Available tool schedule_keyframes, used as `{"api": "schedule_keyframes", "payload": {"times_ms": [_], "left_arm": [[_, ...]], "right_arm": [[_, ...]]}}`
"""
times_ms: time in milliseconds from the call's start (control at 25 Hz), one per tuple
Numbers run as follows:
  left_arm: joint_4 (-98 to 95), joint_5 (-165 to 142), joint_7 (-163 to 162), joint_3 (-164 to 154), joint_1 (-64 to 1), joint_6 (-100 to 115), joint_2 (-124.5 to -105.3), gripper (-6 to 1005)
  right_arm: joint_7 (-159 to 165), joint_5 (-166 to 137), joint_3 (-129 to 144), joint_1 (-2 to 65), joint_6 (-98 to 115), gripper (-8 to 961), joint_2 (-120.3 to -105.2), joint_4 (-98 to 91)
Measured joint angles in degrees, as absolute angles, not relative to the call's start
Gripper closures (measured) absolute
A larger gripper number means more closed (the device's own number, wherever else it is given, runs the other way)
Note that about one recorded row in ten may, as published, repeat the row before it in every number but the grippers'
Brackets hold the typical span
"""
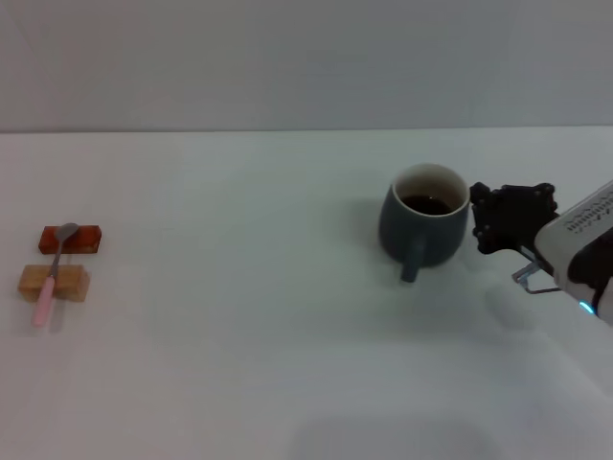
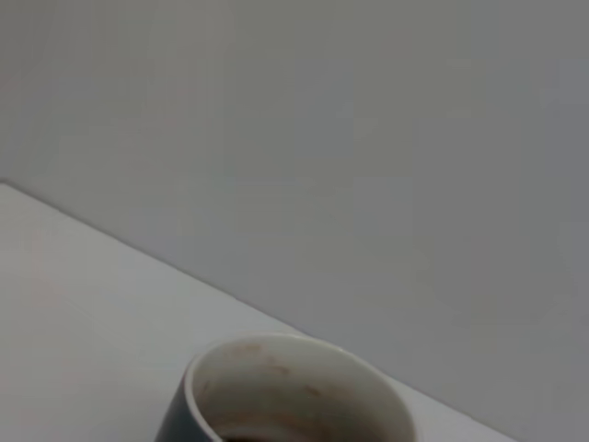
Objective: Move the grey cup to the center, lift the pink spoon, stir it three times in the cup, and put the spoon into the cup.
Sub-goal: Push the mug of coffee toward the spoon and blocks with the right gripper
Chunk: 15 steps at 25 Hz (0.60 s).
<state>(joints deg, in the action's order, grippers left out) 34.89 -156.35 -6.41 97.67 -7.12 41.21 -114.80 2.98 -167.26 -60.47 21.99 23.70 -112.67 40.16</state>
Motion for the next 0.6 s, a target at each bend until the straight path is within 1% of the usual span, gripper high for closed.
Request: {"api": "schedule_keyframes", "payload": {"times_ms": [600], "left_arm": [[34.87,-156.36,-6.48,98.59,-7.12,41.24,-114.87,161]], "right_arm": [[3.25,-167.24,-54.74,25.82,19.74,930,-112.96,41.87]]}}
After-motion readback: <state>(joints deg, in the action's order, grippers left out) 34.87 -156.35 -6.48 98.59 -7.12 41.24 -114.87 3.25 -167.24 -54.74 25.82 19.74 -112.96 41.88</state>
